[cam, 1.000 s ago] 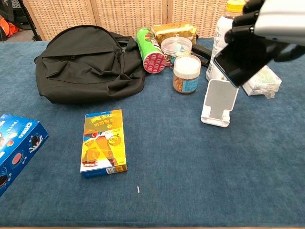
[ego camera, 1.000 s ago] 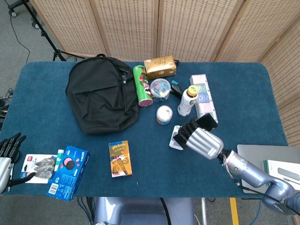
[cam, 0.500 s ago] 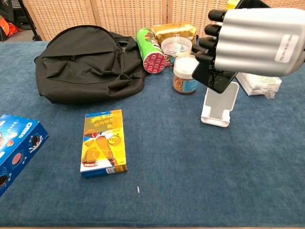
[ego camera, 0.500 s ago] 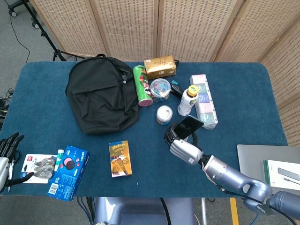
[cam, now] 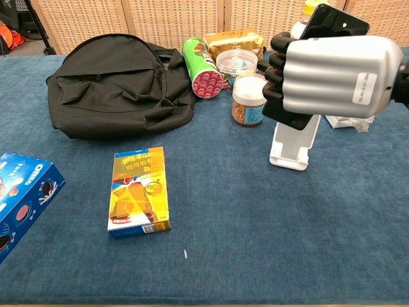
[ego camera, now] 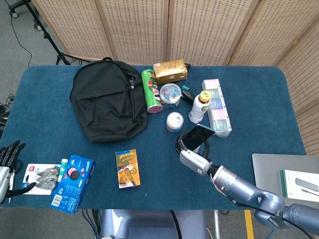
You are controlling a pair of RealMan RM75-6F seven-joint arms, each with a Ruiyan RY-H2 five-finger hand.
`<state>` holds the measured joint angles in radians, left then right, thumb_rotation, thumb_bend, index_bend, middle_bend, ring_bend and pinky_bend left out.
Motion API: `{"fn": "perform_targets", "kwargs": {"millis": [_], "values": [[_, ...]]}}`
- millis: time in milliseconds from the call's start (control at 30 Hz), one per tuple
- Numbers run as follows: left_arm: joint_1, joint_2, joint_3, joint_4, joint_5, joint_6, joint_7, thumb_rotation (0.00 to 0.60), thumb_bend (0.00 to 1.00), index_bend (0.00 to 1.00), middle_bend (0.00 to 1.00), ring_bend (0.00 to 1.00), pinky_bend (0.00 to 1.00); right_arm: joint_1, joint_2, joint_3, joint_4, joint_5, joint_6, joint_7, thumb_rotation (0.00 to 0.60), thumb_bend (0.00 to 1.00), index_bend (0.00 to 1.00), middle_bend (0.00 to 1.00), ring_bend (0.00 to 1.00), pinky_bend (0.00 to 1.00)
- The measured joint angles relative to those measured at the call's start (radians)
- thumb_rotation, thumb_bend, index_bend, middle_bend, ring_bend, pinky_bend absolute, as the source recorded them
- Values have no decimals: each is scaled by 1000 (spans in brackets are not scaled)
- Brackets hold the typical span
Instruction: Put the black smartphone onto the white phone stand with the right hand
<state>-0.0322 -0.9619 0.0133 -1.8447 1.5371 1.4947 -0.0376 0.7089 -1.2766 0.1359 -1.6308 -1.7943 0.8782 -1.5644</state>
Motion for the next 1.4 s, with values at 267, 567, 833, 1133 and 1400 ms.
{"fn": "perform_targets", "kwargs": {"millis": [267,567,833,1133,1400], "values": [[3,-4,-1,0,3,7,6,600,0,0,0,0,0,3,-30,-18,14,11,-65,-116,600,363,589,496,378,344],[0,-4,-3,2,-2,1,3,600,0,0,0,0,0,0,-73,-13,17,46,-85,-210,600,363,590,472,324,344],[0,-2,0,2,3,-2,-4,600,0,0,0,0,0,-1,-107,-21,39,60,-91,-257,600,363,589,418,256,326],[-2,-3,0,3,1,-6,-5,600,0,0,0,0,0,-9,-130,-28,62,81,-88,-309,600,363,589,398,239,283],[-7,-1,2,3,3,-17,-10,600,0,0,0,0,0,-12,-128,-50,72,90,-94,-328,600,363,590,392,234,263]]}}
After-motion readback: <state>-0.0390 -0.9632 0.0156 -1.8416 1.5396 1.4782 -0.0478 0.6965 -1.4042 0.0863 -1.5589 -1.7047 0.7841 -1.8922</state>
